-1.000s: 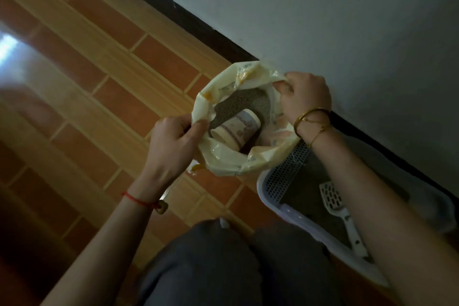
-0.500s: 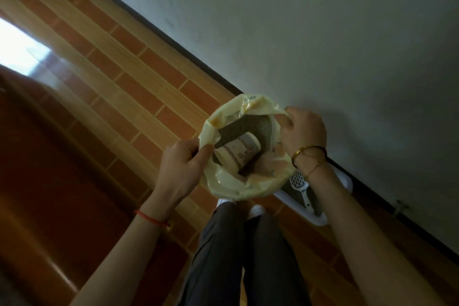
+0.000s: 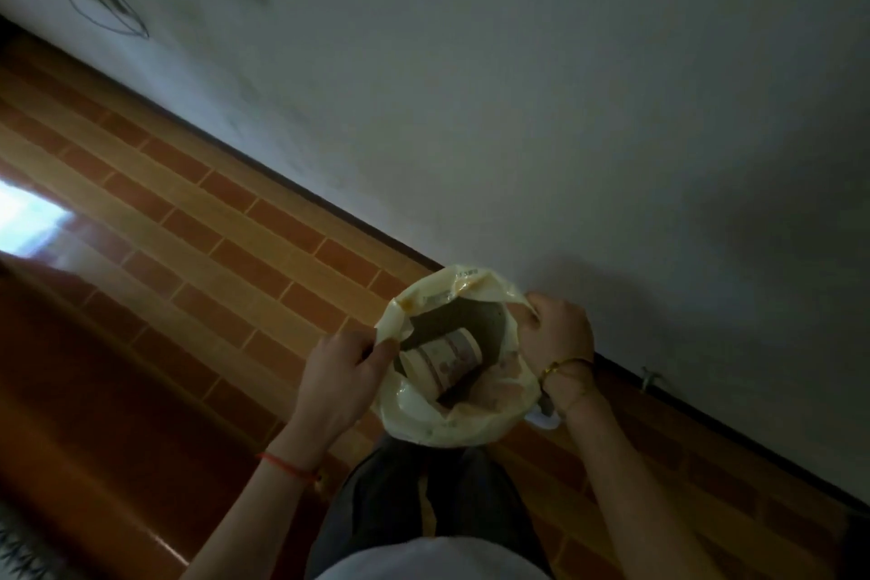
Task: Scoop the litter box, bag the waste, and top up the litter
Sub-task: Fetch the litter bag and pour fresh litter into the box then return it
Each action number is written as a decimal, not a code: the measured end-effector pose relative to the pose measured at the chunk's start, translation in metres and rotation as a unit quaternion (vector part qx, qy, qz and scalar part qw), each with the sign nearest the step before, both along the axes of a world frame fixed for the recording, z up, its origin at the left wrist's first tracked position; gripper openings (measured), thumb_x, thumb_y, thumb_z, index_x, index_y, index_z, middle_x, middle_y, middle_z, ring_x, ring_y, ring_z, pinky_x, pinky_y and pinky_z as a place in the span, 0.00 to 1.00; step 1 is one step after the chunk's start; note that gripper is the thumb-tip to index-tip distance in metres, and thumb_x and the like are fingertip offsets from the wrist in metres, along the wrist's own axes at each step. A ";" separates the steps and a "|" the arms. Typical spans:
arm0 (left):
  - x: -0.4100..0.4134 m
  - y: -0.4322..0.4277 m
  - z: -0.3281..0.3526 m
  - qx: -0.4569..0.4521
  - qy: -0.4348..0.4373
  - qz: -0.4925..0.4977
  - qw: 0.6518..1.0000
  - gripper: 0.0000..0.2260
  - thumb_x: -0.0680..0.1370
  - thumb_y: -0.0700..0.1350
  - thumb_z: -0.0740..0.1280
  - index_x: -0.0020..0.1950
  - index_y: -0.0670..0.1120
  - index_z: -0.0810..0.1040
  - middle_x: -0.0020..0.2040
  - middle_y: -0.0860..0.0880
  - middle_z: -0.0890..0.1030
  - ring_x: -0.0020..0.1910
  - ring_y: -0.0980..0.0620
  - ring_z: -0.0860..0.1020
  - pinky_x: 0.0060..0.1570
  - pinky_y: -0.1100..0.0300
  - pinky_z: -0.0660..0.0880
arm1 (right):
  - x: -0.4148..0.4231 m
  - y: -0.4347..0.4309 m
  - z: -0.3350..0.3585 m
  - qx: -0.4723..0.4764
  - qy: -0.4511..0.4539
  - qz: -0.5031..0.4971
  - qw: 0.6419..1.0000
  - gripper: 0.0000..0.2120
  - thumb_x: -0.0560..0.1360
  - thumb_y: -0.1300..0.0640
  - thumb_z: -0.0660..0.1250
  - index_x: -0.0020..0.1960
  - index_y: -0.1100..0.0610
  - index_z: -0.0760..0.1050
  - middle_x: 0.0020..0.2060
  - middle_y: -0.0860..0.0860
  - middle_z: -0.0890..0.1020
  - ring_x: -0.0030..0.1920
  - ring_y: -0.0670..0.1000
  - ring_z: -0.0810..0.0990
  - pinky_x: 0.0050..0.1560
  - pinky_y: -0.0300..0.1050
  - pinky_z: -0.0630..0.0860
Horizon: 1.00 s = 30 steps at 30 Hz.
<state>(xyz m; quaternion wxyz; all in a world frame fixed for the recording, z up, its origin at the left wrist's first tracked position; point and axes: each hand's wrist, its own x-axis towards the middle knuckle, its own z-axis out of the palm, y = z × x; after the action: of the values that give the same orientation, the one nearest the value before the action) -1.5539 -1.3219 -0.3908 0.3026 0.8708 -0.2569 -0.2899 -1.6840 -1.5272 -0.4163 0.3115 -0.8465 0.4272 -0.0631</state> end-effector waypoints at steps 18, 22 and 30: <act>-0.051 -0.031 0.038 -0.062 -0.022 -0.389 0.919 0.20 0.78 0.56 0.59 0.35 0.44 0.80 0.26 0.50 0.73 0.23 0.57 0.68 0.26 0.63 0.64 | -0.159 0.129 0.047 0.020 -0.008 -0.404 0.914 0.22 0.77 0.55 0.64 0.27 0.52 0.62 0.23 0.49 0.66 0.25 0.49 0.65 0.28 0.40 0.58; -0.087 -0.035 0.044 -0.044 -0.014 -0.496 0.867 0.17 0.81 0.49 0.62 0.34 0.45 0.77 0.26 0.51 0.72 0.23 0.58 0.68 0.25 0.68 0.62 | -0.194 0.185 0.053 0.040 -0.008 -0.511 0.859 0.22 0.78 0.55 0.63 0.27 0.51 0.61 0.23 0.49 0.64 0.25 0.47 0.62 0.28 0.40 0.57; -0.194 -0.011 0.045 -0.040 0.019 -0.663 0.748 0.20 0.80 0.48 0.63 0.28 0.49 0.68 0.23 0.54 0.66 0.21 0.58 0.65 0.26 0.67 0.60 | -0.267 0.308 0.059 0.057 0.025 -0.686 0.725 0.23 0.79 0.56 0.61 0.27 0.53 0.59 0.23 0.49 0.62 0.24 0.47 0.59 0.28 0.39 0.52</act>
<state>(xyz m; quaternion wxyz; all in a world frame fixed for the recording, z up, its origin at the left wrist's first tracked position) -1.7474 -1.3325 -0.3460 0.0735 0.4636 -0.7749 -0.4234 -1.9508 -1.2195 -0.3575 0.2204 -0.3045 0.9017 -0.2137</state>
